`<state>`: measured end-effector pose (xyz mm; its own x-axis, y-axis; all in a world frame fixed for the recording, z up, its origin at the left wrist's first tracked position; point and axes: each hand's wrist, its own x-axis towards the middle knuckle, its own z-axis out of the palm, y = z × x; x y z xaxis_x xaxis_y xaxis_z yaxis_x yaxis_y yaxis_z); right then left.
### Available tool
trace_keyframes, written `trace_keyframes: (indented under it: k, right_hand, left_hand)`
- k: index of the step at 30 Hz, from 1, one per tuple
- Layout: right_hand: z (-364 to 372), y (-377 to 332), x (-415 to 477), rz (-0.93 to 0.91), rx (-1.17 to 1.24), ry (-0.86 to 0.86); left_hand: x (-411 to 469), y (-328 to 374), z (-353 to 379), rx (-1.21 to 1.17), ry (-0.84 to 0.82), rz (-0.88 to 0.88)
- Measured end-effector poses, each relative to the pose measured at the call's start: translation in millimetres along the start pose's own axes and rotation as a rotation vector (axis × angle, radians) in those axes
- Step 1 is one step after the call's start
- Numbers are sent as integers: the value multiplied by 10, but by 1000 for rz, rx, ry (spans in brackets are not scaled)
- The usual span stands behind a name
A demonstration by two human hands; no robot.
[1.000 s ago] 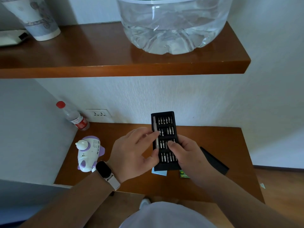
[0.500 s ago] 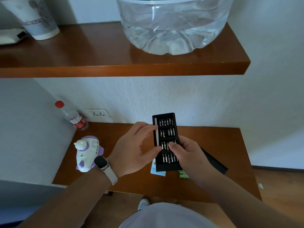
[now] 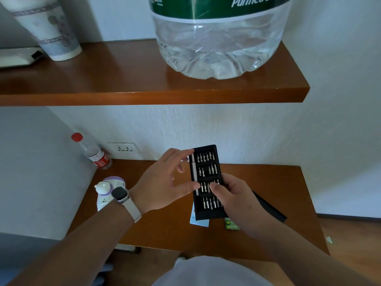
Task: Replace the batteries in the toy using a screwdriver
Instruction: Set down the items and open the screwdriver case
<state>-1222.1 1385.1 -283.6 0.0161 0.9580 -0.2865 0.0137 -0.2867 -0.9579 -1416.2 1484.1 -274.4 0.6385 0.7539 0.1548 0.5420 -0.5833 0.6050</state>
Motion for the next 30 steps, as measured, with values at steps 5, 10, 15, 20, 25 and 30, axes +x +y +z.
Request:
trace_keyframes:
  k: [5, 10, 15, 20, 25, 30]
  right_hand:
    - [7, 2, 13, 5, -16, 12]
    - [16, 12, 15, 14, -15, 11]
    - [26, 19, 13, 19, -29, 6]
    - [56, 64, 10, 36, -32, 15]
    - [86, 88, 11, 53, -37, 13]
    - [90, 93, 26, 79, 16, 29]
  left_hand:
    - [3, 4, -4, -53, -20, -14]
    - [30, -3, -9, 2, -71, -15]
    - [46, 15, -20, 114, -128, -22]
    - [67, 71, -54, 202, -193, -42]
    - [69, 89, -69, 215, -248, -82]
    - [64, 123, -76, 298, -222, -37]
